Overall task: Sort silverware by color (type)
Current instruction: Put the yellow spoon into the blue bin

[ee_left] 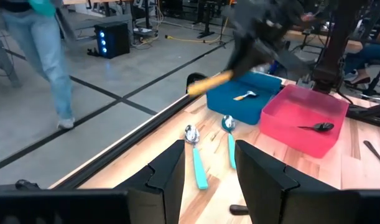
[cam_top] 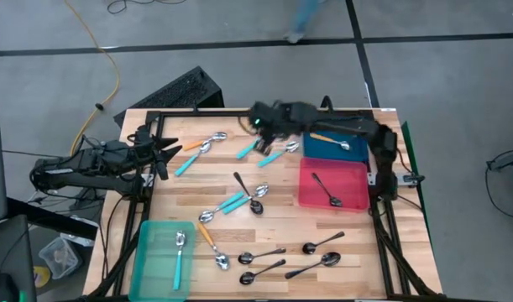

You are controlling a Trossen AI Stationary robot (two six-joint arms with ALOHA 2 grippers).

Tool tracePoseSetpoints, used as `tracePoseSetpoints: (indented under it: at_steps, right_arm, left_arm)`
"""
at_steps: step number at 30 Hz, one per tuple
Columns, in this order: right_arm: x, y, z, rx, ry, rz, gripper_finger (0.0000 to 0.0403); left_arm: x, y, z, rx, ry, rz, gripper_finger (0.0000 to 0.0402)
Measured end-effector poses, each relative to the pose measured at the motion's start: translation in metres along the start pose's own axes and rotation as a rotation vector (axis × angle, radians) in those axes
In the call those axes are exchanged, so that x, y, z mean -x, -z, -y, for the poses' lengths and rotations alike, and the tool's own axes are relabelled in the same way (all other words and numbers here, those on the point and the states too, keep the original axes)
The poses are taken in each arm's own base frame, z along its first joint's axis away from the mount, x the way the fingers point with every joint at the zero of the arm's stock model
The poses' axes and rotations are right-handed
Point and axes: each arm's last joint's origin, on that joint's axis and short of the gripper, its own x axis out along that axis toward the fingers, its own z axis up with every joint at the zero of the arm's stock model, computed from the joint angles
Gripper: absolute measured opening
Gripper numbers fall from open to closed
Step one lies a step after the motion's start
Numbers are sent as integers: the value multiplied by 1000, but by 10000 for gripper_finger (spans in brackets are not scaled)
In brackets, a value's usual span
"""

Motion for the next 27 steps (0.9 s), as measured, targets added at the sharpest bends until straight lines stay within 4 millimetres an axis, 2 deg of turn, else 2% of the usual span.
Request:
tracePoseSetpoints:
  at_steps: [10, 15, 20, 27]
  right_arm:
    - [43, 42, 74, -38, 124, -266, 70]
    - [58, 61, 96, -101, 178, -364, 70]
    - [56, 86, 106, -137, 212, -398, 70]
    - [25, 141, 105, -191, 220, -400, 70]
  left_arm:
    - [0, 3, -1, -18, -6, -30, 124]
    - [0, 4, -1, -21, -8, -35, 124]
    - [0, 4, -1, -21, -8, -34, 124]
    - [0, 4, -1, -21, -8, -35, 124]
